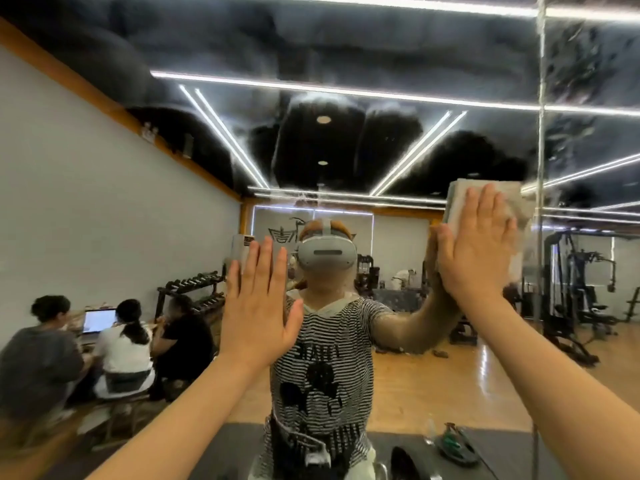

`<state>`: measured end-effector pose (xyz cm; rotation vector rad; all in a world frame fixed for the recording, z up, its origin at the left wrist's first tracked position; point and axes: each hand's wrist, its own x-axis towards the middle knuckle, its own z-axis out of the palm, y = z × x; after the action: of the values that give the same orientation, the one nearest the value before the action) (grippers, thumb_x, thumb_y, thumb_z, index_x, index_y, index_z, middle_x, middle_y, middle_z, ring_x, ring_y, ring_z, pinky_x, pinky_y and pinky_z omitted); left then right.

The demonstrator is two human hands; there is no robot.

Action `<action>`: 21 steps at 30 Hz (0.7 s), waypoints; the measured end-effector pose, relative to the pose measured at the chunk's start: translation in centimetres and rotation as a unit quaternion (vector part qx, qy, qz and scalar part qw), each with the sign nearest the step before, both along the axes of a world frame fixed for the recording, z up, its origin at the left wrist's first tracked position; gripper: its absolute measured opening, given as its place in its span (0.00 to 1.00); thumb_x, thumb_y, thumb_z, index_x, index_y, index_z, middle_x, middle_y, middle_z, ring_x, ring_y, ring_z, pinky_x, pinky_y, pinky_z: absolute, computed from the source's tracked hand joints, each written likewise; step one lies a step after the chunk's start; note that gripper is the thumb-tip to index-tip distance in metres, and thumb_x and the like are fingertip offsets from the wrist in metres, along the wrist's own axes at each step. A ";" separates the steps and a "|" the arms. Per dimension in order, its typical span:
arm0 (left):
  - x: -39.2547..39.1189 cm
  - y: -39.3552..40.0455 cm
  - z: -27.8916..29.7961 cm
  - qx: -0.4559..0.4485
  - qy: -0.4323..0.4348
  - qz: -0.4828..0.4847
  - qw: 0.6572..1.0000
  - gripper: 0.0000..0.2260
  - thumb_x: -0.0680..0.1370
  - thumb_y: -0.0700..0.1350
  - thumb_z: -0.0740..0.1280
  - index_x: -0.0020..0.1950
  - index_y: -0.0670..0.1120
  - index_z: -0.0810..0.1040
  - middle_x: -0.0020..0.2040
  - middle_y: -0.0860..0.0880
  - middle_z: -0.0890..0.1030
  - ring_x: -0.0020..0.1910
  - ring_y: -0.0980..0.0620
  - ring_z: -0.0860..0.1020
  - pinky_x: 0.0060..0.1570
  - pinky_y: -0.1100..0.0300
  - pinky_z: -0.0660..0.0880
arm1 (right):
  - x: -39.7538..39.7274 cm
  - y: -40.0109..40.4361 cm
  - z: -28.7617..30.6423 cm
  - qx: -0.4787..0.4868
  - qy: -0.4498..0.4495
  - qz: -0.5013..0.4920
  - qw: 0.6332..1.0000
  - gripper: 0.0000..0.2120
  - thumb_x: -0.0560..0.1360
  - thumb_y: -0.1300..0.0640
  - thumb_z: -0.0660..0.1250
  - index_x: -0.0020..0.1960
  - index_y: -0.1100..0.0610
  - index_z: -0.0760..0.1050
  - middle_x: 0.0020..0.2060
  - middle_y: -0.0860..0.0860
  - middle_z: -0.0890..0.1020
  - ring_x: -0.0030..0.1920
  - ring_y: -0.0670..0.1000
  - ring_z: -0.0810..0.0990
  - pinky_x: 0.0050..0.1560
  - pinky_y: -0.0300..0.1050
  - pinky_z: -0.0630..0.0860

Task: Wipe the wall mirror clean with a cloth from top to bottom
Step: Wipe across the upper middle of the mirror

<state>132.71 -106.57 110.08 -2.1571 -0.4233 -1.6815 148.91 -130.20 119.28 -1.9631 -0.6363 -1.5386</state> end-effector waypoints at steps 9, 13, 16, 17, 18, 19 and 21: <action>-0.5 0.0 0.3 -0.013 0.024 -0.022 0.999 0.35 0.77 0.57 0.54 0.79 0.41 0.51 0.79 0.38 0.53 0.78 0.44 0.48 0.75 0.48 0.40 | -6.3 8.1 -0.4 -0.030 0.013 0.030 0.999 0.34 0.80 0.40 0.40 0.79 0.57 0.39 0.78 0.55 0.40 0.74 0.51 0.33 0.74 0.55 0.34; -1.3 0.1 0.4 -0.021 0.039 -0.073 0.996 0.34 0.76 0.55 0.55 0.79 0.42 0.52 0.79 0.40 0.54 0.78 0.45 0.48 0.75 0.50 0.41 | -8.4 11.6 -0.1 -0.052 0.003 0.047 0.998 0.33 0.80 0.39 0.39 0.77 0.55 0.34 0.75 0.51 0.34 0.75 0.51 0.32 0.73 0.55 0.31; -2.8 1.1 0.7 -0.015 0.049 -0.147 0.988 0.32 0.77 0.52 0.55 0.79 0.45 0.51 0.79 0.44 0.51 0.78 0.51 0.44 0.75 0.55 0.39 | -8.0 11.0 -0.1 -0.082 0.000 0.075 0.994 0.32 0.79 0.39 0.39 0.75 0.52 0.31 0.74 0.50 0.32 0.75 0.50 0.30 0.72 0.50 0.28; -3.6 2.0 0.9 -0.007 0.049 -0.157 0.986 0.31 0.77 0.51 0.55 0.78 0.45 0.51 0.79 0.45 0.52 0.78 0.50 0.45 0.75 0.55 0.39 | -7.8 10.5 -0.3 -0.099 -0.010 0.079 0.992 0.32 0.79 0.39 0.39 0.76 0.52 0.32 0.75 0.50 0.33 0.75 0.50 0.31 0.72 0.49 0.28; -4.6 3.1 1.2 0.002 0.045 -0.154 0.987 0.31 0.76 0.51 0.56 0.78 0.44 0.53 0.79 0.45 0.53 0.78 0.49 0.47 0.75 0.55 0.40 | -7.5 10.0 -0.3 -0.114 -0.028 0.075 0.990 0.32 0.80 0.40 0.40 0.76 0.53 0.33 0.75 0.50 0.35 0.76 0.50 0.33 0.73 0.47 0.29; -5.7 4.4 1.6 0.011 0.042 -0.141 0.989 0.31 0.76 0.50 0.56 0.78 0.43 0.54 0.79 0.45 0.53 0.77 0.49 0.49 0.75 0.54 0.41 | -7.2 9.6 -0.3 -0.127 -0.049 0.063 0.989 0.31 0.80 0.41 0.42 0.77 0.54 0.36 0.76 0.51 0.38 0.77 0.51 0.36 0.74 0.46 0.31; -8.0 7.6 2.5 0.024 0.032 -0.090 0.995 0.31 0.75 0.50 0.56 0.77 0.42 0.55 0.77 0.44 0.56 0.76 0.47 0.51 0.75 0.55 0.41 | -6.6 9.1 0.3 -0.149 -0.077 0.036 0.985 0.31 0.81 0.43 0.45 0.78 0.56 0.42 0.77 0.53 0.45 0.77 0.50 0.41 0.74 0.45 0.32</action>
<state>124.68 -99.00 112.61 -2.2643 -0.1725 -1.6892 142.34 -121.14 119.58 -2.0195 -1.0450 -1.6381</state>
